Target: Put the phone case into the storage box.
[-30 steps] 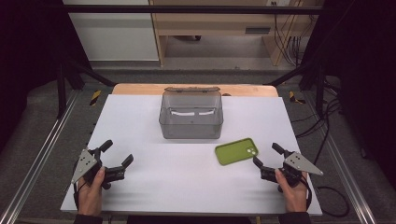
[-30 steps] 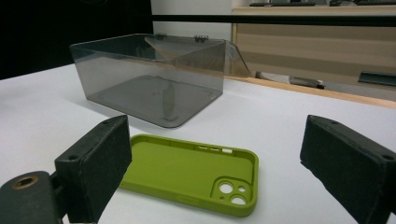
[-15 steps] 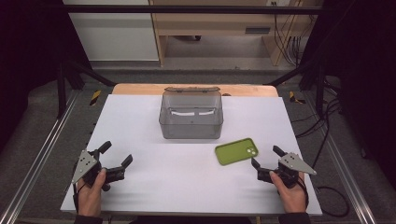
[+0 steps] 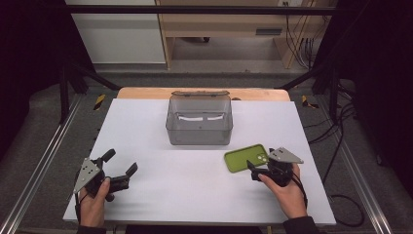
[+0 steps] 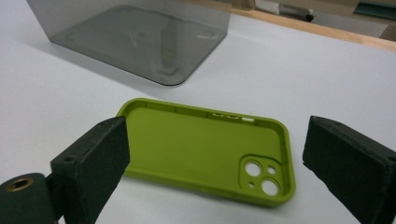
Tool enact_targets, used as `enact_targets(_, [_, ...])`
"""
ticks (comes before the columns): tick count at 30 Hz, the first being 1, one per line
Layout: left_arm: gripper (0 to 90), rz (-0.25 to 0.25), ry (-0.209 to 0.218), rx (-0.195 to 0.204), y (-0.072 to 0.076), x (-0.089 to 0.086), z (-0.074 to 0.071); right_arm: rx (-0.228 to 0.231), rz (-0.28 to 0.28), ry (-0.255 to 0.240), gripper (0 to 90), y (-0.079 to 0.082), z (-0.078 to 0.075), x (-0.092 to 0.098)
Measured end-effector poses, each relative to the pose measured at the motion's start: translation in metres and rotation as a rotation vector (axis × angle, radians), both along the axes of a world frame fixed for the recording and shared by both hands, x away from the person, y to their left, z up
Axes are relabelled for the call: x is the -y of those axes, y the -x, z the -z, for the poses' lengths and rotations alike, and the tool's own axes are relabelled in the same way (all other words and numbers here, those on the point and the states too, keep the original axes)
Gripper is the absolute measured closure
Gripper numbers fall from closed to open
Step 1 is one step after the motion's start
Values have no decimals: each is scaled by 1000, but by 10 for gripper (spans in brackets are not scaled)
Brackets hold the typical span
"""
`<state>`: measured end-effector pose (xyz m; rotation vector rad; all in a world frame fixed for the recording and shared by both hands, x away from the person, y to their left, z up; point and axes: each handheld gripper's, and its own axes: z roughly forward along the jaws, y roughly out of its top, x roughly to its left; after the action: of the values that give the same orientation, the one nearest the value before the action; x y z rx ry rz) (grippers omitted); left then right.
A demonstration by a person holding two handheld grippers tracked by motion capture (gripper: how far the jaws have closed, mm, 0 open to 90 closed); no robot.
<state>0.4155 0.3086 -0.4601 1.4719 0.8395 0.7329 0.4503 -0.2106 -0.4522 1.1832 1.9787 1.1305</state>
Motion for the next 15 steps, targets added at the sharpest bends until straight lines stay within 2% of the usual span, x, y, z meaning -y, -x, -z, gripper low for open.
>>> enact_targets(2, [11, 1, -3, 0, 0, 0, 0, -17, -5, 12, 98, -4, -1, -4])
enact_targets(3, [11, 1, -5, 0, 0, 0, 0, -66, -19, 34, 139, -11, -3, -11])
enact_targets(4, [11, 0, -5, 1, 0, 0, 0, -66, -19, 34, 139, -11, -3, -11])
enact_targets(6, [11, -6, -10, 0, 0, -1, 0, -109, -37, 67, 139, -18, -4, -18])
enact_targets(8, [11, -18, -17, 5, 1, -3, -1, -115, -52, 88, 156, -23, -6, -24])
enact_targets(11, [11, -17, -1, -1, 1, -4, 0, -140, -70, 112, 183, -29, -7, -31])
enact_targets(13, [11, -11, -4, -6, 1, -3, 0, -158, -81, 128, 271, -34, -7, -35])
enact_targets(14, [11, -13, -2, -2, 1, -3, 0, -158, -81, 128, 271, -34, -7, -35])
enact_targets(15, [11, -12, -8, 2, 1, -4, -1, -168, -100, 127, 367, -35, -7, -38])
